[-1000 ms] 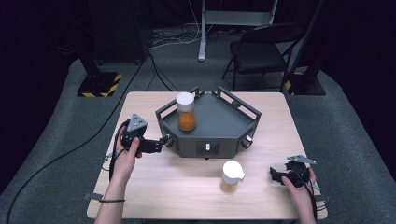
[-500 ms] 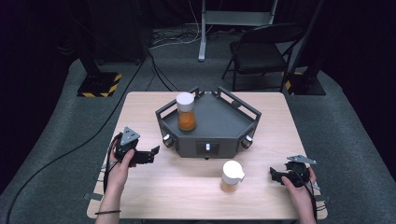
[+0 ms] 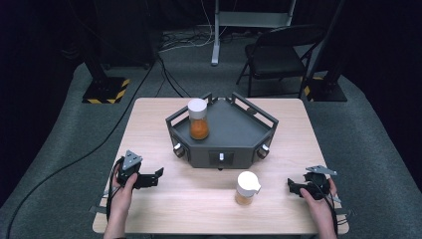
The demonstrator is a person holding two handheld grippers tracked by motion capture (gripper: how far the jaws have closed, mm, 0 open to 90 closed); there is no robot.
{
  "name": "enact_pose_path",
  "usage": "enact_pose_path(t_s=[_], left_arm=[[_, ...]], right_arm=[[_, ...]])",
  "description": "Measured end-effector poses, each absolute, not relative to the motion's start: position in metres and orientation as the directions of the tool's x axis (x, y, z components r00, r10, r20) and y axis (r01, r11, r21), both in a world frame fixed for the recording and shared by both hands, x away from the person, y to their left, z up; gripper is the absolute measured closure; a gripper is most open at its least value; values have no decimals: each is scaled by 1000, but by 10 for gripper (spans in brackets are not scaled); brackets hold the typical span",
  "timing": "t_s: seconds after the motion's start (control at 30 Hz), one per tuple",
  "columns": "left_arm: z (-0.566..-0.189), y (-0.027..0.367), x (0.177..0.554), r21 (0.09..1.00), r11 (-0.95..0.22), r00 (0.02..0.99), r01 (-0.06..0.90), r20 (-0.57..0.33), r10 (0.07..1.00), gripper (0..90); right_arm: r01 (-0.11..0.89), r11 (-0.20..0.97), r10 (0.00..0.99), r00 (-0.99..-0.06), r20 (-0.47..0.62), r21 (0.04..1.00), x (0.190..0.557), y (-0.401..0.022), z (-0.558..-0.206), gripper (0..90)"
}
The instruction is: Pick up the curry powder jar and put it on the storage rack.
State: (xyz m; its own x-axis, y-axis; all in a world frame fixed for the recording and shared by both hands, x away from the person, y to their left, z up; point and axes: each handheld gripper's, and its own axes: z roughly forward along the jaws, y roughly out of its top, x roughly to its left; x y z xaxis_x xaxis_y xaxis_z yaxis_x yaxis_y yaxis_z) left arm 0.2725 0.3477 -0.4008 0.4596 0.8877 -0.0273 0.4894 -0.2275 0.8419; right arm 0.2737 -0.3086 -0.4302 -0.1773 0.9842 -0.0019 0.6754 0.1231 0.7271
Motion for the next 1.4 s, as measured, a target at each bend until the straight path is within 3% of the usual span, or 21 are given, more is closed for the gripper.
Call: enact_pose_path(t_s=[0.63, 1.4], left_arm=[[-437, 356, 278, 801, -225, 435, 555, -48, 899, 24], [-436, 341, 291, 721, -285, 418, 632, -7, 909, 1]], right_arm=[[675, 124, 984, -179, -2, 727, 274, -309, -430, 0], [675, 124, 984, -179, -2, 727, 274, -309, -430, 0]])
